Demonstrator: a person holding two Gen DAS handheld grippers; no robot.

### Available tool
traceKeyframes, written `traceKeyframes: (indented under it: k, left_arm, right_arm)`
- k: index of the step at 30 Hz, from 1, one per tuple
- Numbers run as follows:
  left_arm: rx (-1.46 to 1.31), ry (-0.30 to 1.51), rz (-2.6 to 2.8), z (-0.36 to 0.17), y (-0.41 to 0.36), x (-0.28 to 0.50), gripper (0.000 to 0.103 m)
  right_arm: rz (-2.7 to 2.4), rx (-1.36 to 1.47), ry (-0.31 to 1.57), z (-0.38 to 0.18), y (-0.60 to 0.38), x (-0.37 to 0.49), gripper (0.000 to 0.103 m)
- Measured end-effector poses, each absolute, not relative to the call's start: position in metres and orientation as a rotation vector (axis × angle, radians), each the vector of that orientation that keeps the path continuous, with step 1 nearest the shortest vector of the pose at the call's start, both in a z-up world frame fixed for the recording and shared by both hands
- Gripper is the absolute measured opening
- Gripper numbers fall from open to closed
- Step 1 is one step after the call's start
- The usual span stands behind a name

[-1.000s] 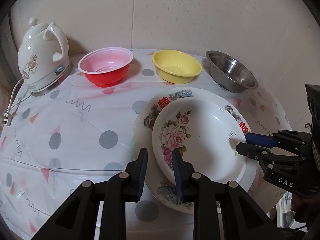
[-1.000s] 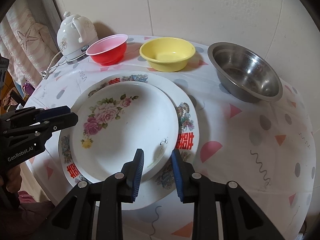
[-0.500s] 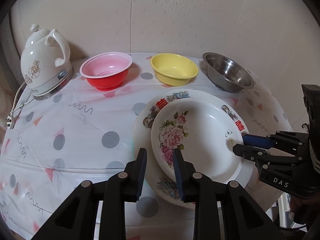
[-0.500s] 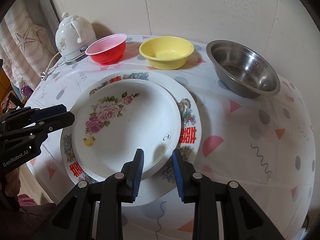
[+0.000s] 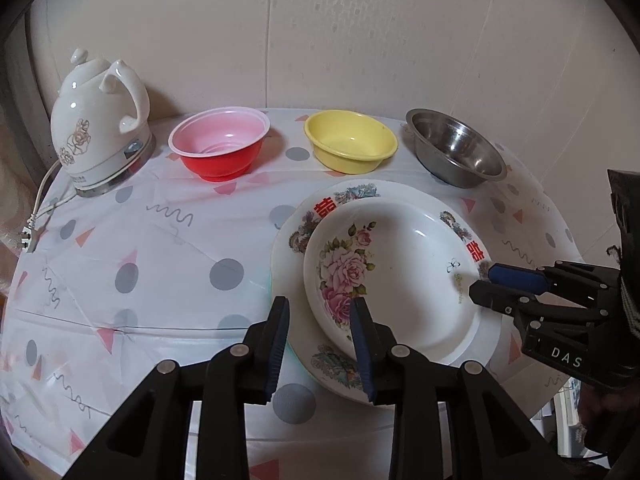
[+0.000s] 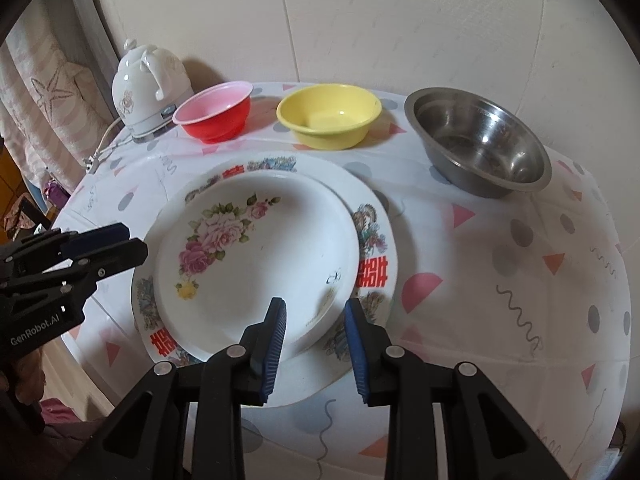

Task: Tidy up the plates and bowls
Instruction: 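Open both grippers and release the rim of the rose-print bowl, then move both grippers to the steel bowl and grasp its rim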

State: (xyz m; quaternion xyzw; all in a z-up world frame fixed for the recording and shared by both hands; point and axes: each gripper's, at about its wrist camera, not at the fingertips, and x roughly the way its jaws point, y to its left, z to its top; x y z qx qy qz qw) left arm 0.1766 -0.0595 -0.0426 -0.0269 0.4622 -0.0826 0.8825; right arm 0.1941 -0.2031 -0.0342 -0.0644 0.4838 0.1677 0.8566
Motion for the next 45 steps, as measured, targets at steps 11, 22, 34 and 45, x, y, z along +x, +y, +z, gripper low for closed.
traceKeyframes:
  k: [11, 22, 34, 45]
  left_arm:
    - [-0.050, 0.932, -0.156, -0.024, -0.081, 0.185, 0.041]
    - [-0.055, 0.949, -0.189, -0.018, -0.127, 0.207, 0.057]
    - [-0.101, 1.023, -0.206, -0.022, -0.157, 0.255, 0.060]
    - [-0.151, 1.030, -0.270, -0.029, -0.193, 0.310, 0.062]
  right_arm:
    - [0.351, -0.085, 0.978, -0.020, -0.227, 0.208, 0.031]
    - [0.308, -0.023, 0.968, -0.015, -0.276, 0.231, 0.032]
    - [0.193, 0.052, 0.949, -0.009, -0.340, 0.263, 0.035]
    - [0.131, 0.098, 0.929, 0.000, -0.370, 0.316, 0.036]
